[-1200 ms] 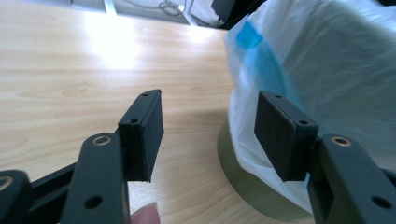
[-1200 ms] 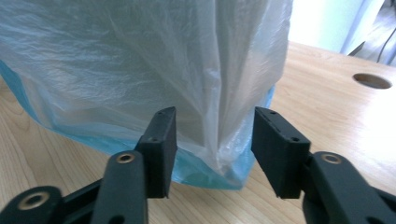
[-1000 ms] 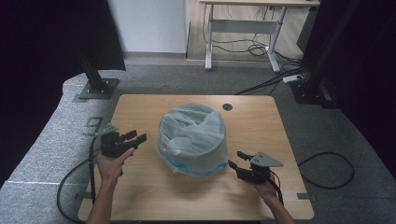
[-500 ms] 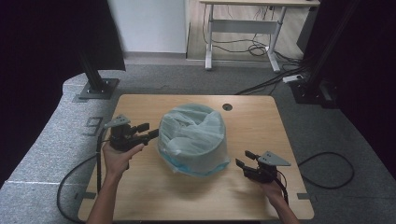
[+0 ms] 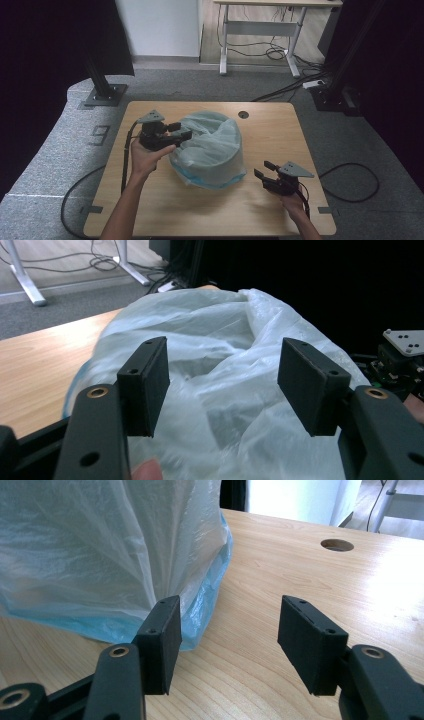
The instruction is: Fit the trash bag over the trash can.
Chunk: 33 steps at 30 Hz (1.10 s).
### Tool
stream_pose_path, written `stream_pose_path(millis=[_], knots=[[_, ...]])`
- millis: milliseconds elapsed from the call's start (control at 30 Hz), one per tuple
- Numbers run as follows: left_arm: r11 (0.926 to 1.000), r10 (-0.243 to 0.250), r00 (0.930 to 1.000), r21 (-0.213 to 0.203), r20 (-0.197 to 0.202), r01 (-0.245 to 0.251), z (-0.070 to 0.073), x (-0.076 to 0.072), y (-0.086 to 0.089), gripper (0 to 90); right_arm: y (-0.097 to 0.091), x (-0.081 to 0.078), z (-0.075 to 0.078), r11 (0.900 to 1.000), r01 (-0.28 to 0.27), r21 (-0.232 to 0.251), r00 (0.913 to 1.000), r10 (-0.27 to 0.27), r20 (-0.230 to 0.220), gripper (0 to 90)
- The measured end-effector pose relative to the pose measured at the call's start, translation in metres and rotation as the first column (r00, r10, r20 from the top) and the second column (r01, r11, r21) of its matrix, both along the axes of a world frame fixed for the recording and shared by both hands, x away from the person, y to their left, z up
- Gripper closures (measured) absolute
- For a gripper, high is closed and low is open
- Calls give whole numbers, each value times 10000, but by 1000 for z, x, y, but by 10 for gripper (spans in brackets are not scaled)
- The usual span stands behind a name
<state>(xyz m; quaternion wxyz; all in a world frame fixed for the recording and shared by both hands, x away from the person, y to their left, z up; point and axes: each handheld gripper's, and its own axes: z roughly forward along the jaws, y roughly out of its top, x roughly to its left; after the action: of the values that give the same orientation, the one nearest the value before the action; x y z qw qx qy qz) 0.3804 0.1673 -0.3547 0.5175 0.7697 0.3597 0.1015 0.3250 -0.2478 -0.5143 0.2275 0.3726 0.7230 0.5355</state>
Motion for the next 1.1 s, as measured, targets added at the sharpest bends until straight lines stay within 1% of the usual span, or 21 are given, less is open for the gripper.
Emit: stream_pose_path(millis=[67,100,133,167,200,300,400,433,467,533,600,667,700,733,767,800,833,867,900,1000,1100], knots=[[9998,-192,9997,-83,-127,191,2,4,-7,370,-1,-1,0,10000,6,27,10000,-6,-9,418],[9998,-192,9997,-83,-127,191,2,4,-7,369,-1,-1,1,10000,15,24,10000,-15,-1,418],[9994,-318,9993,124,-207,321,6,9,-15,368,-2,-1,0,10000,26,42,10000,-26,16,418],[9990,-333,9992,296,-203,339,7,12,-20,368,-3,-1,0,10000,51,56,10000,-51,5,418],[9986,-372,9990,376,-239,381,9,15,-24,367,-4,-1,0,9999,91,74,10000,-91,-17,418],[9984,-412,9991,380,-135,417,12,21,-37,366,-6,-2,0,9998,177,95,9998,-177,-55,418],[9972,-680,9975,296,-215,686,15,26,-48,365,-8,-3,1,9996,239,119,9997,-239,-38,418],[9972,-680,9975,296,-215,686,15,26,-48,365,-8,-3,1,9996,239,119,9997,-239,-38,418],[9959,-815,9964,366,-222,823,17,28,-55,365,-9,-2,1,9994,320,122,9995,-319,-61,418],[9953,-878,9959,389,-224,886,18,29,-58,365,-9,-3,2,9988,481,9,9988,-481,21,418],[9928,-1107,9929,418,-425,1125,19,35,-69,363,-9,-3,3,9987,509,-20,9986,-509,111,419],[9912,-1265,9899,317,-638,1287,18,40,-76,365,-9,-3,4,9989,470,-3,9988,-470,107,420],[9912,-1265,9899,317,-638,1287,18,40,-76,371,-10,-3,4,9990,443,2,9990,-443,67,419],[9871,-1525,9842,357,-901,1562,17,45,-84,372,-10,-3,3,9990,448,0,9990,-448,44,420],[9871,-1525,9842,357,-901,1562,17,45,-84,377,-10,-3,3,9990,448,0,9990,-448,44,420],[9857,-1465,9840,693,-1012,1539,15,49,-92,382,-11,-4,3,9989,463,3,9989,-463,28,420],[9842,-1483,9827,808,-1112,1576,14,51,-95,385,-12,-4,3,9988,481,-1,9988,-481,8,419],[9842,-1483,9827,808,-1112,1576,14,51,-95,387,-12,-4,3,9988,481,-1,9988,-481,8,419],[9827,-1474,9803,930,-1315,1602,11,56,-100,387,-12,-3,3,9987,502,10,9987,-502,-14,419],[9840,-1319,9791,991,-1547,1483,7,62,-103,395,-13,-3,3,9987,505,27,9987,-504,-36,418],[9826,-1274,9768,1127,-1719,1480,4,66,-105,400,-14,-3,3,9986,530,49,9986,-530,-52,419]])
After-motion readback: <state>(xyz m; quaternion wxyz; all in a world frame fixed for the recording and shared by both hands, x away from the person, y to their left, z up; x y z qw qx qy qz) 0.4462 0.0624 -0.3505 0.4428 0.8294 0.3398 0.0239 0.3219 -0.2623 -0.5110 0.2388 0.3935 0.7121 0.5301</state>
